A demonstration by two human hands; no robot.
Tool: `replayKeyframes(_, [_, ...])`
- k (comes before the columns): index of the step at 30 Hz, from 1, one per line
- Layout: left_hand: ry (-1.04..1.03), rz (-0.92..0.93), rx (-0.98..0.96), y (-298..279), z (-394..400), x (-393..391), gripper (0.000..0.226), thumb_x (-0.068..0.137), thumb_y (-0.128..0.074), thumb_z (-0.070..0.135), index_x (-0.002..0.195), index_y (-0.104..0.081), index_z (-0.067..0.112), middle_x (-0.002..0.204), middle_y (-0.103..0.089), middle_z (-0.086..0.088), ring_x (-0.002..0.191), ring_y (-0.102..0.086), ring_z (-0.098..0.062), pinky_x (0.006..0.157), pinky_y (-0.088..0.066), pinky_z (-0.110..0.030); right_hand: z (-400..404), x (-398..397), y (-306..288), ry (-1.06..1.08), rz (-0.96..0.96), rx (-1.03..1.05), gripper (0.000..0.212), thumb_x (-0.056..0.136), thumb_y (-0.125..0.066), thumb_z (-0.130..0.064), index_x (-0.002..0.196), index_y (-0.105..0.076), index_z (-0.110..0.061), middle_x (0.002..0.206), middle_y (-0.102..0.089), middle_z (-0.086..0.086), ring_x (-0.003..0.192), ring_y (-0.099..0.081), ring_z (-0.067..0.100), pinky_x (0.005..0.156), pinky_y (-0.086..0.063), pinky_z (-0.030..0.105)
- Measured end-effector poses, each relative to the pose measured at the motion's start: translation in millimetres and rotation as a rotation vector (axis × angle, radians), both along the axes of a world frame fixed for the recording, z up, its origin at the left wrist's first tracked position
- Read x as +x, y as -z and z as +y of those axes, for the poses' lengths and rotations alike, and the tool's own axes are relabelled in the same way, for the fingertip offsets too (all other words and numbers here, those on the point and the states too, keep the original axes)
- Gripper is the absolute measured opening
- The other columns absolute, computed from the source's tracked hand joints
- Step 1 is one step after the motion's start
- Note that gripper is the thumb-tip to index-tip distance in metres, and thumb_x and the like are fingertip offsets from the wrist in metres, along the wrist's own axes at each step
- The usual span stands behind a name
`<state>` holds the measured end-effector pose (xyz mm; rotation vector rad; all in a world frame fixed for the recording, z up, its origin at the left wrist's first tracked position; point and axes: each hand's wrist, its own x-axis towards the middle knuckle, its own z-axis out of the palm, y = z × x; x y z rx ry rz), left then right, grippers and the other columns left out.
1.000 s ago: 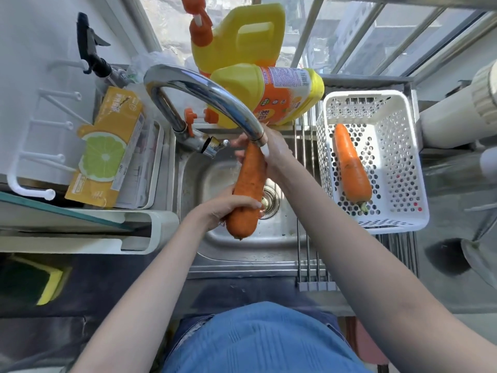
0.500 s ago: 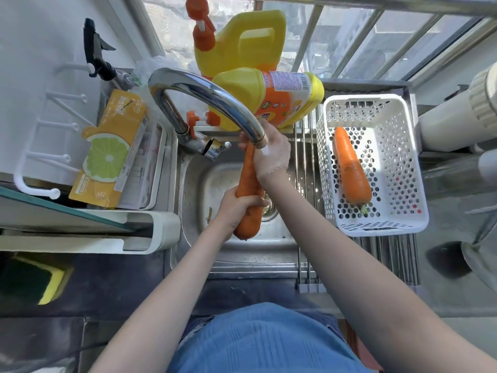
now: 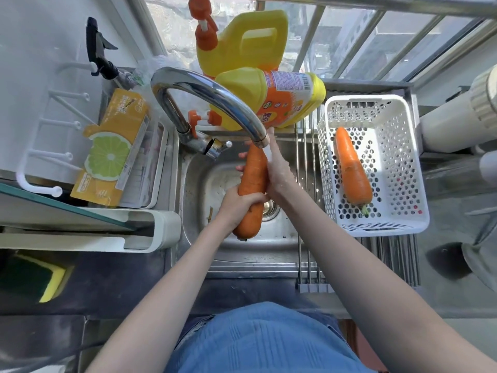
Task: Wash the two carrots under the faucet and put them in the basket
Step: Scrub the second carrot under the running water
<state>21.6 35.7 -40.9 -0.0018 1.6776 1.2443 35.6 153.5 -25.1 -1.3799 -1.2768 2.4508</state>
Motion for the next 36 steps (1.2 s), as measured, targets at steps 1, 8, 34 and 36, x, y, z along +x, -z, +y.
replayKeyframes(1, [0.062, -0.009, 0.002, -2.5, 1.6, -2.9, 0.039, 0.056, -0.074, 0.029, 0.091, -0.064, 0.015, 0.086, -0.069, -0.012, 0.078, -0.065, -0.028, 0.083, -0.054, -0.047, 1.3, 1.1, -0.6, 0.014, -0.013, 0.028, 0.052, 0.093, -0.050, -0.056, 0.111, -0.061, -0.009, 0.076, -0.068, 0.008, 0.059, -0.065, 0.023, 0.063, -0.057, 0.035])
replayKeyframes(8, [0.037, -0.621, 0.106, 3.5, -26.3, -4.6, 0.059, 0.082, -0.059, 0.056, 0.121, -0.058, 0.013, 0.113, -0.069, -0.016, 0.098, -0.068, -0.035, 0.076, -0.058, -0.047, 13.8, -9.2, -11.5, 0.179, -0.003, -0.018, 0.030, 0.092, -0.059, -0.032, 0.089, -0.058, -0.002, 0.060, -0.055, 0.014, 0.046, -0.056, 0.024, 0.054, -0.050, 0.031])
replayKeyframes(34, [0.037, 0.585, -0.296, -3.4, 12.0, -1.7, 0.041, 0.085, -0.051, 0.067, 0.090, -0.064, 0.028, 0.080, -0.064, 0.009, 0.081, -0.061, -0.019, 0.069, -0.044, -0.030, 13.8, -9.0, -20.8, 0.315, -0.091, -0.103, 0.057, 0.097, -0.031, -0.056, 0.084, -0.063, -0.011, 0.070, -0.063, 0.006, 0.067, -0.059, 0.018, 0.062, -0.046, 0.025])
replayKeyframes(36, [-0.014, 0.426, -0.238, -0.9, 18.4, -5.4, 0.049, 0.089, -0.046, 0.065, 0.073, -0.062, 0.022, 0.073, -0.064, 0.003, 0.082, -0.064, -0.025, 0.066, -0.045, -0.030, 4.9, 0.8, 0.0, 0.296, -0.013, -0.151, 0.064, 0.101, -0.018, -0.053, 0.101, -0.062, -0.006, 0.087, -0.066, 0.011, 0.079, -0.063, 0.023, 0.069, -0.051, 0.029])
